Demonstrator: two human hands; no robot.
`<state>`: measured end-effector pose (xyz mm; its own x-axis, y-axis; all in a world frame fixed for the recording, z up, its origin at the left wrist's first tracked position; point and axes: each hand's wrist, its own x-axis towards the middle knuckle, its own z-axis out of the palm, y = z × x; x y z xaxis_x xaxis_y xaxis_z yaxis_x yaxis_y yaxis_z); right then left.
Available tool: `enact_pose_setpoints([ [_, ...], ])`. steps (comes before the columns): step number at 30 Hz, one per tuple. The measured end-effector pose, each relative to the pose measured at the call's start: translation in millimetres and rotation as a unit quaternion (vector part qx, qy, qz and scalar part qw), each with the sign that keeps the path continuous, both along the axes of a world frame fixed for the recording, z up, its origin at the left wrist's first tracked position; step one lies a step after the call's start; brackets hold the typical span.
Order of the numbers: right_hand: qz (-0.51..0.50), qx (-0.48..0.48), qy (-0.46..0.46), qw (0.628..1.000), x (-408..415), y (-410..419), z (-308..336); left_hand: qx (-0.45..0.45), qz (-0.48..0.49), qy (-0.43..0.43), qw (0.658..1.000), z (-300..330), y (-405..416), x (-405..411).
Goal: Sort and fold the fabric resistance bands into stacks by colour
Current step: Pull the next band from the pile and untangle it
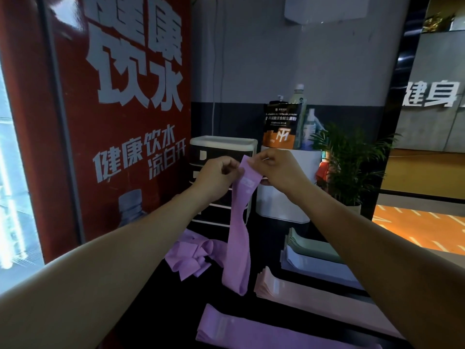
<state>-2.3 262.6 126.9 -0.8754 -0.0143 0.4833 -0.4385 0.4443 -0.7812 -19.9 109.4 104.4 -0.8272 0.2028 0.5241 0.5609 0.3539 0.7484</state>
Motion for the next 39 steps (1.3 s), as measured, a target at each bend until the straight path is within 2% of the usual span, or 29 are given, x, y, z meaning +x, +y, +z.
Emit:
enact_pose_setpoints([
  [4,-0.033,0.039,0.044,0.998,-3.9,1.5,2.6,0.011,-0.023,-0.011,1.0,1.3,5.1,0.2],
  [9,-0.055,0.006,0.063,0.996,-4.8,1.8,7.0,0.027,-0.075,-0.087,0.993,-4.3,11.5,3.6],
  [18,-0.075,-0.023,0.065,0.995,4.8,11.4,8.5,-0.013,-0.068,-0.08,0.994,-10.2,7.4,7.1],
  [25,-0.049,0.011,0.068,0.996,23.4,5.3,14.1,0.046,-0.091,-0.062,0.993,5.3,14.2,20.0],
  [34,-0.028,-0.024,0.06,0.998,43.1,13.6,28.3,0.09,-0.1,-0.056,0.989,28.4,21.7,37.2],
  [39,0.055,-0.078,-0.021,0.995,53.2,22.5,19.0,0.157,-0.104,-0.061,0.98,44.3,30.8,43.1],
])
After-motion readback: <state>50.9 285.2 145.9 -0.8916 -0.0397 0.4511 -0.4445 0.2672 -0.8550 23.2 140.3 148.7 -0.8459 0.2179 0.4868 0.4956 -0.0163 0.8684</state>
